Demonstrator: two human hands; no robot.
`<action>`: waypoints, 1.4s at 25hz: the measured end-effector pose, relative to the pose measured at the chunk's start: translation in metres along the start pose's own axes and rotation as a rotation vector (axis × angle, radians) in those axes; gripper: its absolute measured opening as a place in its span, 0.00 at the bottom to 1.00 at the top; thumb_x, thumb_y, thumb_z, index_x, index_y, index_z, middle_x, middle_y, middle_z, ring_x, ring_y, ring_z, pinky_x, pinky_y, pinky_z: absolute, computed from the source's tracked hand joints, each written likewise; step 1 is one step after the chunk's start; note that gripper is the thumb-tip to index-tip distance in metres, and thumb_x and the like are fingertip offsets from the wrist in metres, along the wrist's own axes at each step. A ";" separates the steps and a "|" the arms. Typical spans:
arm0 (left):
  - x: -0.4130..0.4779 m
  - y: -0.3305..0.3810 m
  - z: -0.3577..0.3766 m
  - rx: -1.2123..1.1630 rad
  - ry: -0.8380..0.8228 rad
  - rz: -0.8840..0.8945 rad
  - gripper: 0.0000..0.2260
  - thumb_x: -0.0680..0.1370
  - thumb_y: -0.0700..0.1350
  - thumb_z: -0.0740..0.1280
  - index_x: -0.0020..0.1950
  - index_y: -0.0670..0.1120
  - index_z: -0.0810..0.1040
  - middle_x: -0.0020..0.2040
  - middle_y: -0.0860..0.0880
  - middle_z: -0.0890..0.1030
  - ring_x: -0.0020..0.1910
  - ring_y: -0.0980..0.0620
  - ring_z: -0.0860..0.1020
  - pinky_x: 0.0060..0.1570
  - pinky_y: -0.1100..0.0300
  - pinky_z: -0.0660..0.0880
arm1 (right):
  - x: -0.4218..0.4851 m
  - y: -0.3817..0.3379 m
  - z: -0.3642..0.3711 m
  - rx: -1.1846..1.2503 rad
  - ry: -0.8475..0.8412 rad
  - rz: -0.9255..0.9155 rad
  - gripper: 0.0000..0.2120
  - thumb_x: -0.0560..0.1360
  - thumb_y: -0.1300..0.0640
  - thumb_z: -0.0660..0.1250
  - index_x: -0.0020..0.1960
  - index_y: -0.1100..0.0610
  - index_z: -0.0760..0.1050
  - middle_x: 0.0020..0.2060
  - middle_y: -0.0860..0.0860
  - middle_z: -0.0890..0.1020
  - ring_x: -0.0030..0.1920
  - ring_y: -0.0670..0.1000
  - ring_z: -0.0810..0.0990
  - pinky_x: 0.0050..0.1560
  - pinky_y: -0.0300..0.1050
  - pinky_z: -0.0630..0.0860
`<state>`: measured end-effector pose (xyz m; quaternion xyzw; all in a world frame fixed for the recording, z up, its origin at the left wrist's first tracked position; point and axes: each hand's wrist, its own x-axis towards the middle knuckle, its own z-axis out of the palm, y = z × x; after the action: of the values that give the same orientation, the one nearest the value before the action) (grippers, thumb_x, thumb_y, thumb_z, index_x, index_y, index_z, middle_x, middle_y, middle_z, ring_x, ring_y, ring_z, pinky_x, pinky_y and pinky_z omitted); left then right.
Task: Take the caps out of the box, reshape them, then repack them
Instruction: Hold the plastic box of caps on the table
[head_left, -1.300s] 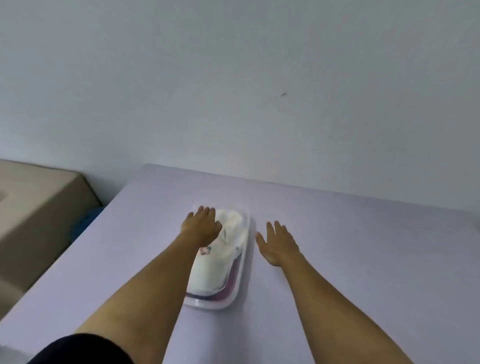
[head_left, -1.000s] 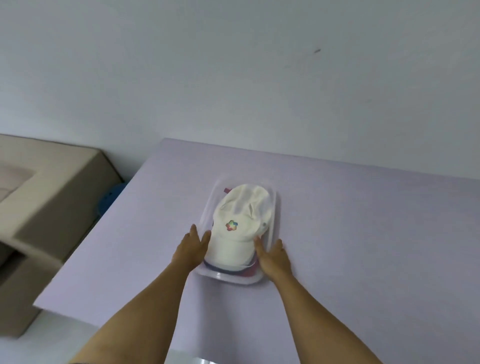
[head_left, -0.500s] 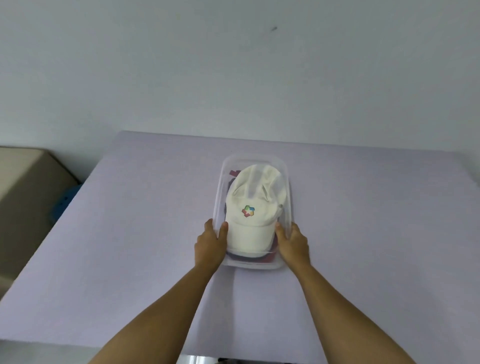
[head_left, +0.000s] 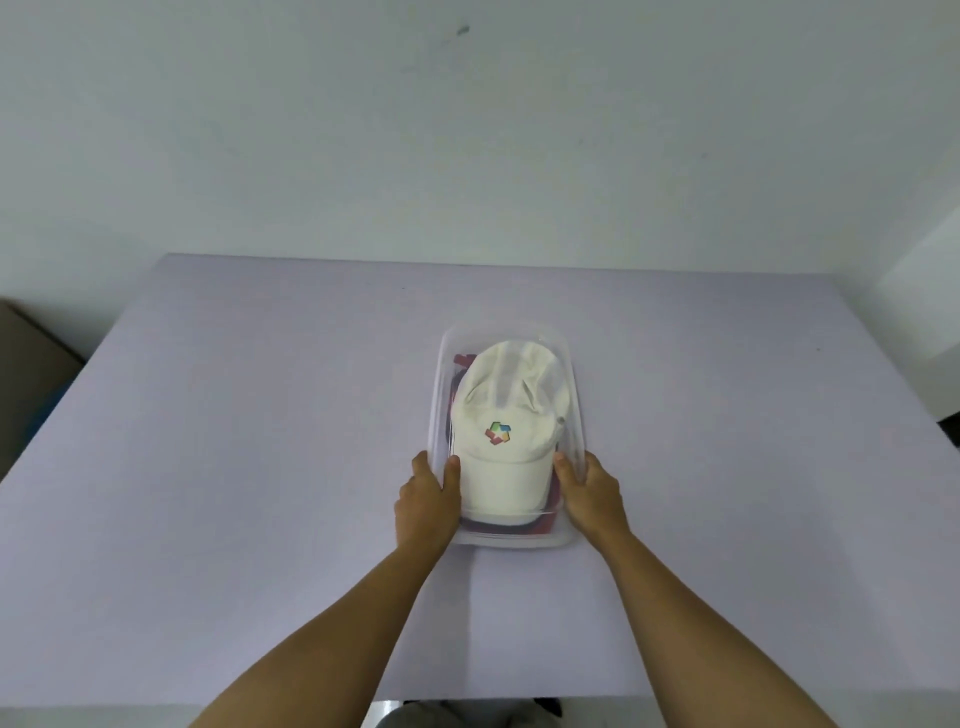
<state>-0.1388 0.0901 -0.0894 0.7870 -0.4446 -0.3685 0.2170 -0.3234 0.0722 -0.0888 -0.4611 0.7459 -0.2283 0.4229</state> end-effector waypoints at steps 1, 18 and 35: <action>0.001 0.001 0.001 -0.012 -0.008 -0.012 0.26 0.80 0.58 0.54 0.73 0.44 0.58 0.66 0.41 0.74 0.63 0.40 0.74 0.61 0.48 0.71 | 0.001 0.001 0.000 0.002 -0.005 0.001 0.32 0.77 0.40 0.56 0.74 0.58 0.60 0.70 0.57 0.69 0.69 0.59 0.68 0.69 0.54 0.66; 0.000 0.001 -0.008 0.094 0.064 -0.234 0.25 0.75 0.62 0.62 0.30 0.43 0.64 0.29 0.48 0.67 0.28 0.54 0.67 0.35 0.60 0.68 | 0.004 -0.003 -0.002 -0.080 -0.032 -0.032 0.29 0.79 0.43 0.53 0.74 0.59 0.56 0.70 0.59 0.69 0.68 0.60 0.69 0.65 0.51 0.68; -0.014 0.019 -0.023 0.109 0.004 -0.170 0.30 0.76 0.61 0.61 0.64 0.36 0.66 0.59 0.39 0.72 0.53 0.44 0.75 0.52 0.54 0.73 | 0.003 -0.003 -0.010 -0.074 -0.071 -0.074 0.30 0.79 0.43 0.52 0.76 0.57 0.52 0.74 0.57 0.63 0.72 0.59 0.63 0.70 0.52 0.62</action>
<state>-0.1354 0.0926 -0.0570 0.8333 -0.3952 -0.3592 0.1425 -0.3310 0.0678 -0.0819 -0.5115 0.7209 -0.1996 0.4229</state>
